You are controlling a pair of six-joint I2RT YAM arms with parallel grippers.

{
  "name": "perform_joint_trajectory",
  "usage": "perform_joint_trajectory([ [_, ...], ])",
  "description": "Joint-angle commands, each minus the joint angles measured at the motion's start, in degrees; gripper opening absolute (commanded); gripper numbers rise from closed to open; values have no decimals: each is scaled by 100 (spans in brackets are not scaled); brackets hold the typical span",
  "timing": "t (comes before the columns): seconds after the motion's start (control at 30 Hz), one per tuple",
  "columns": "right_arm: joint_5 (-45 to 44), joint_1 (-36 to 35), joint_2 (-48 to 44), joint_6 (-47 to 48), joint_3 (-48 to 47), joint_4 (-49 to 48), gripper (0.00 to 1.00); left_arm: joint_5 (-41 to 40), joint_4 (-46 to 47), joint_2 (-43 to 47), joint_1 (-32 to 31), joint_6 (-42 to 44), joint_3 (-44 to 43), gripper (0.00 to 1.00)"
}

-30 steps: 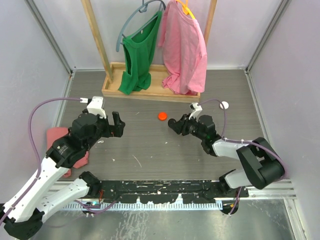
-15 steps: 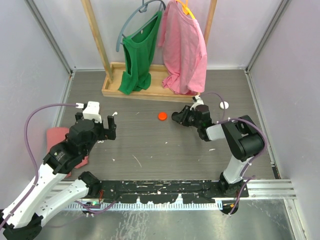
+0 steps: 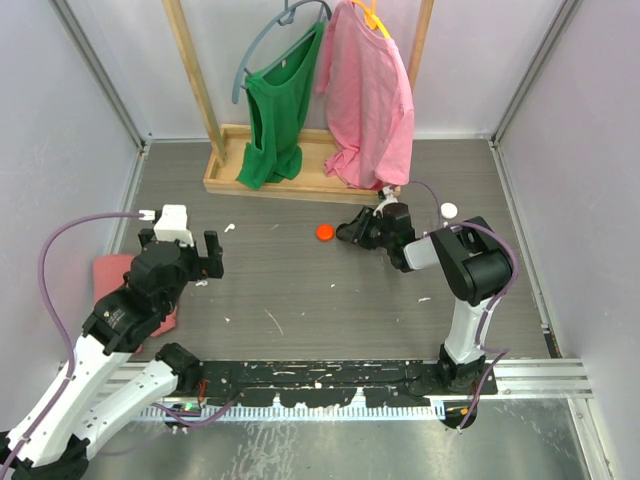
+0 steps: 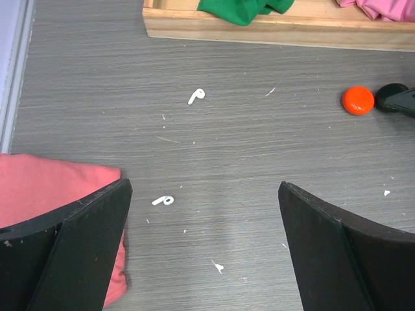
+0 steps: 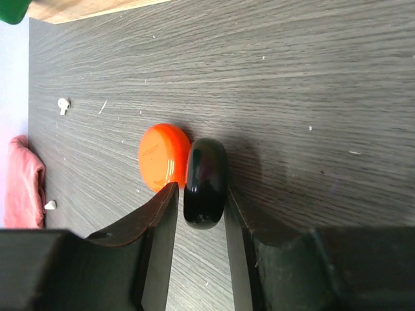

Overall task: Insert the wireless bluetooth earbuds into the charging case
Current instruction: Place the charging case at the center of the board.

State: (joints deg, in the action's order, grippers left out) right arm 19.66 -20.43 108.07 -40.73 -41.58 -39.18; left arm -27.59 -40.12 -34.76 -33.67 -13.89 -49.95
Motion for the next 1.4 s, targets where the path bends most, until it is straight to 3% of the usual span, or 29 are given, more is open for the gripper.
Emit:
perform_joint_trajectory([
  [0.0, 149, 16, 9, -12, -241, 158, 42, 47, 302, 129, 88, 21, 18, 98],
  [0.4, -420, 12, -419, 370, -236, 1317, 60, 159, 303, 220, 146, 0, 43, 98],
  [0.47, -562, 12, -531, 480, -236, 1585, 67, 174, 300, 236, 142, -7, 40, 98],
  [0.67, -1010, 13, -1053, 843, -97, 2213, 78, 156, 285, 332, 150, -1, 61, 98],
  [1.03, -2527, 113, -2204, 1730, -157, 3931, 89, 79, 225, 427, 185, -57, 56, 98],
  [1.23, -3565, 643, -2633, 1772, -157, 4386, 94, -17, 182, 468, 203, -152, 88, 98],
  [1.37, -3721, 1390, -2710, 1748, -236, 4354, 94, 9, 149, 459, 226, -208, 90, 98],
])
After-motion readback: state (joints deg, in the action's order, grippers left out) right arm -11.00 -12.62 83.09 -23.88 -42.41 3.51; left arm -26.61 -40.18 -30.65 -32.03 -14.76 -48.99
